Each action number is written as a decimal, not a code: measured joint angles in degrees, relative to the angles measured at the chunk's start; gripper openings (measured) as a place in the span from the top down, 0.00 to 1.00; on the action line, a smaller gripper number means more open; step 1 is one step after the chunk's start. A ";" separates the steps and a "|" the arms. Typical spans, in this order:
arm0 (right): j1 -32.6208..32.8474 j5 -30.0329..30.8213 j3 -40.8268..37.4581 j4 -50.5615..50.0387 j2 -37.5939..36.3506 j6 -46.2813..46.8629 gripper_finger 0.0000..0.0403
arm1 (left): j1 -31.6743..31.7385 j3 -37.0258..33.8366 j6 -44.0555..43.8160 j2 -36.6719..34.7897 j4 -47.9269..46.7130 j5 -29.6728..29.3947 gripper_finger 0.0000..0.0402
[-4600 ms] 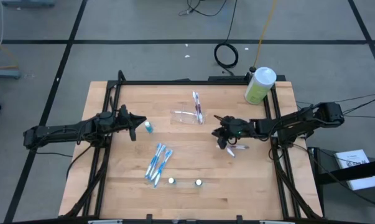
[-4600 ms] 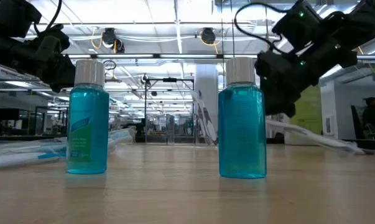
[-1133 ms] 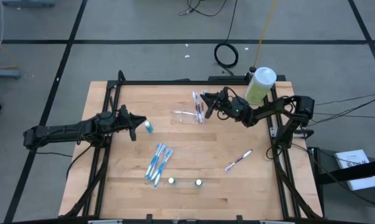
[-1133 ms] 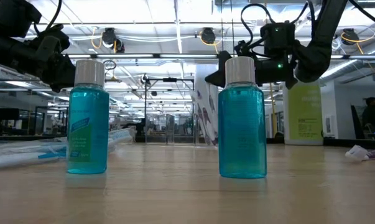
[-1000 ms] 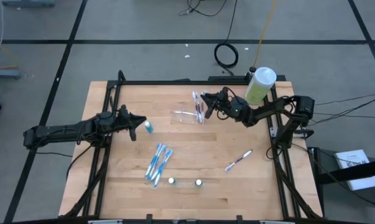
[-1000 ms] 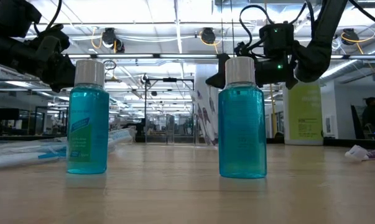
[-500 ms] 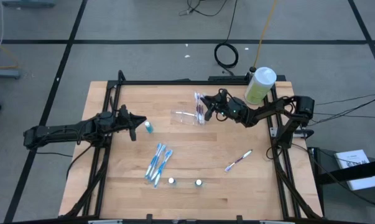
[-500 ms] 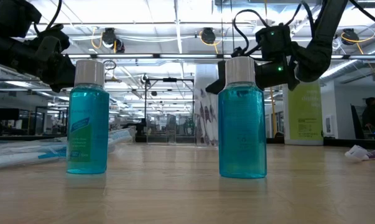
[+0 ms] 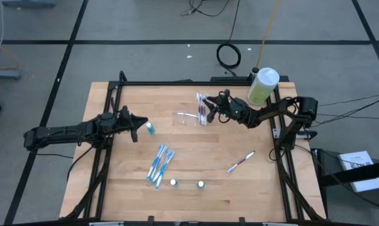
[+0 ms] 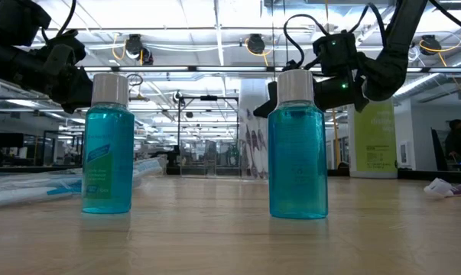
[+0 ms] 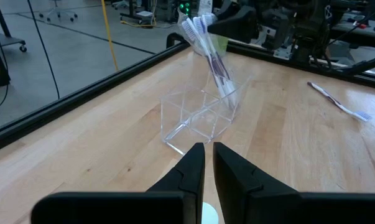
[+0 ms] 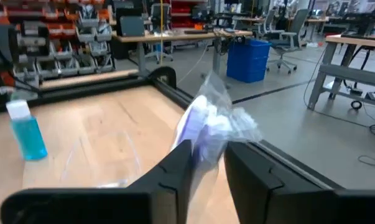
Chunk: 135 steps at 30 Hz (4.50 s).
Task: Pick & Place toothbrushing station
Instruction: Put the violet toothbrush into the transparent organizer
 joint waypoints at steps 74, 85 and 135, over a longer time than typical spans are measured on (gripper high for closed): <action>12.49 -10.13 -0.02 -29.88 -8.40 3.97 0.55 | 0.02 0.01 0.01 -0.01 0.00 -0.01 0.91; 12.32 -4.35 -0.02 -30.17 -8.41 3.95 0.55 | 0.02 0.01 -0.01 0.00 0.00 0.00 0.91; 45.06 -8.56 -0.04 -72.91 -34.95 19.29 0.55 | 0.02 0.00 0.01 -0.01 0.00 -0.01 0.91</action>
